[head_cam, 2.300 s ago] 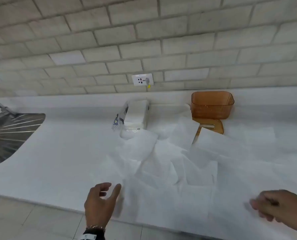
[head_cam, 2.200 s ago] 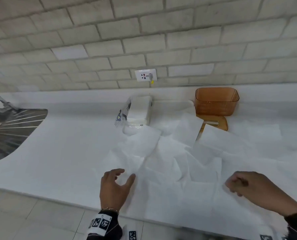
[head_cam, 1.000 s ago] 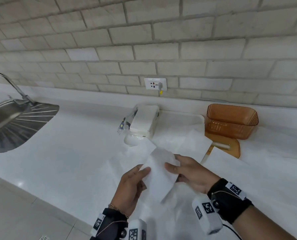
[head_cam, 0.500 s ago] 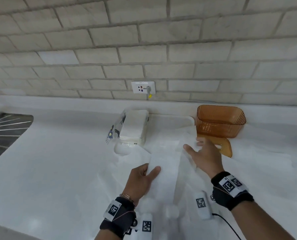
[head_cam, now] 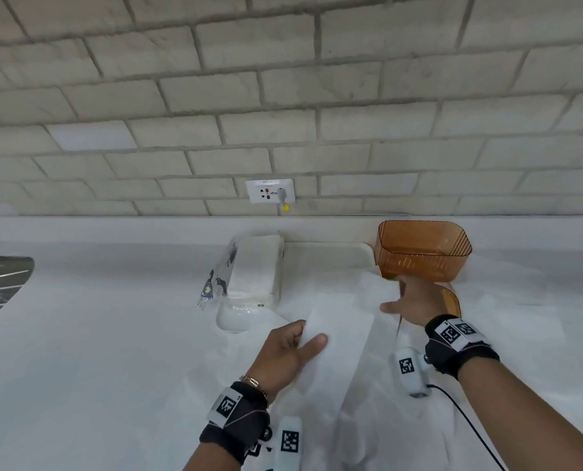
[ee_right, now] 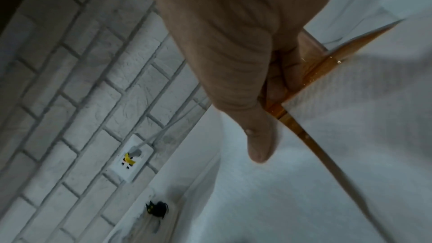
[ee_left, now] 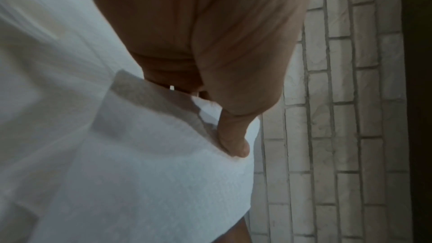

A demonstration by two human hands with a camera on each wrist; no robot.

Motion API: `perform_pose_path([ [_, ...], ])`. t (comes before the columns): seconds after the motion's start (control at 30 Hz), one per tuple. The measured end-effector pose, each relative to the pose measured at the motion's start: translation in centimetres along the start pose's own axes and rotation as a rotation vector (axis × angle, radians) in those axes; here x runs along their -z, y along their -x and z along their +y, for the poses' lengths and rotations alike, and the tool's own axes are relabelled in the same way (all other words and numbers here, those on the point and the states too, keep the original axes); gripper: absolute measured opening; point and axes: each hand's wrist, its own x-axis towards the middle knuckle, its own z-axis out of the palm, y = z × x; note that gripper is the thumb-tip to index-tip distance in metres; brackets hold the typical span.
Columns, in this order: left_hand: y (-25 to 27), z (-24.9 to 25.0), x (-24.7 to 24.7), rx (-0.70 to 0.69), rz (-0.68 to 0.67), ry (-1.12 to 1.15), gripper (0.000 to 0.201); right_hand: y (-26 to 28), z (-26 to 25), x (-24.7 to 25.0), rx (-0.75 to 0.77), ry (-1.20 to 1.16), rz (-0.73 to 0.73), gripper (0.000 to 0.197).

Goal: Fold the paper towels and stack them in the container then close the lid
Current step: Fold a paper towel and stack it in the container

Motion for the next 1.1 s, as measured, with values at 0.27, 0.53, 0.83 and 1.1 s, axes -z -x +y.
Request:
perform_pose_path([
  [0.27, -3.0, 1.1, -1.6, -0.115, -0.087, 0.038, 0.031, 5.3, -3.3, 2.9, 0.222, -0.554, -0.244, 0.022],
  [0.53, -3.3, 0.7, -1.9, 0.041, 0.041, 0.345, 0.035, 6.7, -6.1, 2.7, 0.208, -0.607, -0.435, 0.016],
  [0.83, -0.5, -0.8, 3.1, 0.040, 0.183, 0.513, 0.039, -2.2, -3.7, -1.5, -0.125, -0.026, 0.055, 0.068],
  [1.1, 1.9, -0.9, 7.2, -0.021, 0.248, 0.470, 0.034, -3.7, -4.1, -1.8, -0.111, -0.150, 0.038, 0.037],
])
